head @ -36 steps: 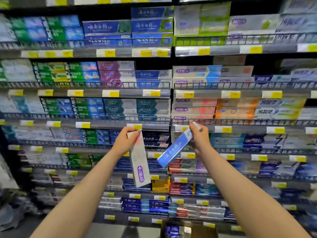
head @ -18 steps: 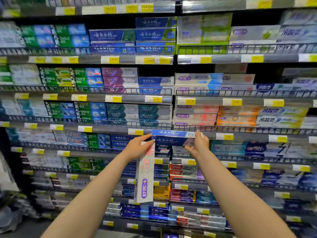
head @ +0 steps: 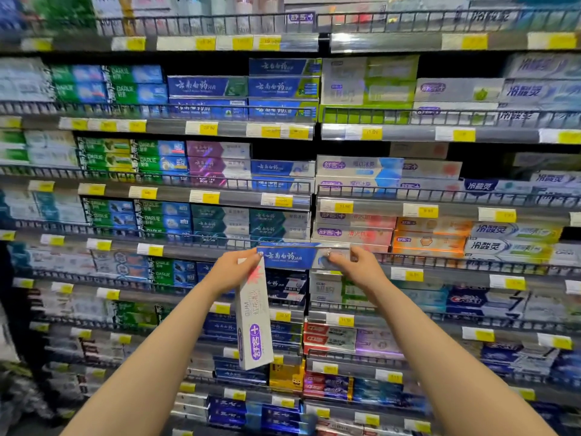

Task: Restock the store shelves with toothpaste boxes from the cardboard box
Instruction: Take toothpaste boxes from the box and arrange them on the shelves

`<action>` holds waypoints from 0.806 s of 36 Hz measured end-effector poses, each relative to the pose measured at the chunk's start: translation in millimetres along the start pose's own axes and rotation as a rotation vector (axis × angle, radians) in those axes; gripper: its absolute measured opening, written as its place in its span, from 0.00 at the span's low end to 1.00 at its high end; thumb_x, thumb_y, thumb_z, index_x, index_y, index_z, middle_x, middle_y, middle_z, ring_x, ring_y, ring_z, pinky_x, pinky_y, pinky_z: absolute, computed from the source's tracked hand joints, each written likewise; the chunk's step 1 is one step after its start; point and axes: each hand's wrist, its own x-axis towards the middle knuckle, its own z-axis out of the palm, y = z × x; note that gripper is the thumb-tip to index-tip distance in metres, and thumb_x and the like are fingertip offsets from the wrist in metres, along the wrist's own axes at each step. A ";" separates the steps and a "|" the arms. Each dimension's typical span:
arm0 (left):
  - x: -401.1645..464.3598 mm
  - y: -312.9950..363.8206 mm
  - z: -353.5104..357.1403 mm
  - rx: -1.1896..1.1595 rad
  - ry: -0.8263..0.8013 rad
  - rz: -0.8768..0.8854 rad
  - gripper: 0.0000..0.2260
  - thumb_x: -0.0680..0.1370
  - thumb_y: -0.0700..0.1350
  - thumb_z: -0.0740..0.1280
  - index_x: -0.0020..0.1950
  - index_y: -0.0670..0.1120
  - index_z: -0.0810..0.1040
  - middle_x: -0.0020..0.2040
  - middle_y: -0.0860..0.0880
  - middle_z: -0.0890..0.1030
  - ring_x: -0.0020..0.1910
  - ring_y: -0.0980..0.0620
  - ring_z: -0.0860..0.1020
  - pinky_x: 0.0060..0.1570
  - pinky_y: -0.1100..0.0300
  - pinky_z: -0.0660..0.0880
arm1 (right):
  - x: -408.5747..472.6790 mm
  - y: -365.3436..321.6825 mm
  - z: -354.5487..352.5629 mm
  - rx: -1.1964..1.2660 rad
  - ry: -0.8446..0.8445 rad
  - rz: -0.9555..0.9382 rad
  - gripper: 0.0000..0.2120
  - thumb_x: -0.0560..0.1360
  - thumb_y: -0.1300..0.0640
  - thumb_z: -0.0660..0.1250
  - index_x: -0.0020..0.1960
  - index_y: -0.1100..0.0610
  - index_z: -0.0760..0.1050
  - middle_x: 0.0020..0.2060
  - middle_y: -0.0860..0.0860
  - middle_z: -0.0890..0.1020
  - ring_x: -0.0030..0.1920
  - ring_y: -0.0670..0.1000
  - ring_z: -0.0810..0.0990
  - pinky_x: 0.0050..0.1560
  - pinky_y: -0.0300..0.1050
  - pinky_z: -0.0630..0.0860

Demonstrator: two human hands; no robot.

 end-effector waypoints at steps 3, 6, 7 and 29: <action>5.6 6.7 -6.0 -0.030 0.022 0.009 0.20 0.78 0.53 0.62 0.68 0.46 0.72 0.68 0.52 0.72 0.67 0.51 0.70 0.65 0.55 0.66 | 14.1 -5.5 1.2 0.202 -0.071 -0.012 0.39 0.66 0.44 0.74 0.69 0.63 0.64 0.65 0.61 0.72 0.61 0.59 0.75 0.51 0.46 0.79; 10.2 16.0 -13.2 -0.018 0.032 0.054 0.23 0.79 0.53 0.61 0.73 0.53 0.64 0.71 0.53 0.68 0.68 0.52 0.67 0.62 0.58 0.65 | 29.1 -11.9 8.8 0.292 -0.078 -0.040 0.38 0.67 0.46 0.74 0.68 0.63 0.64 0.68 0.61 0.68 0.63 0.58 0.74 0.46 0.42 0.80; 11.4 20.2 -15.7 -0.023 0.031 0.068 0.23 0.79 0.53 0.61 0.74 0.54 0.61 0.70 0.55 0.67 0.67 0.53 0.68 0.60 0.59 0.65 | 33.6 -15.1 12.7 0.281 -0.060 -0.054 0.41 0.64 0.41 0.75 0.67 0.62 0.64 0.68 0.60 0.68 0.63 0.58 0.73 0.49 0.46 0.80; 212.2 30.5 -103.2 -0.102 0.086 0.330 0.28 0.79 0.52 0.61 0.76 0.59 0.51 0.73 0.55 0.63 0.71 0.52 0.64 0.59 0.61 0.64 | 197.3 -113.4 86.3 0.105 0.443 -0.494 0.28 0.69 0.45 0.72 0.62 0.56 0.64 0.57 0.57 0.76 0.54 0.54 0.78 0.53 0.49 0.76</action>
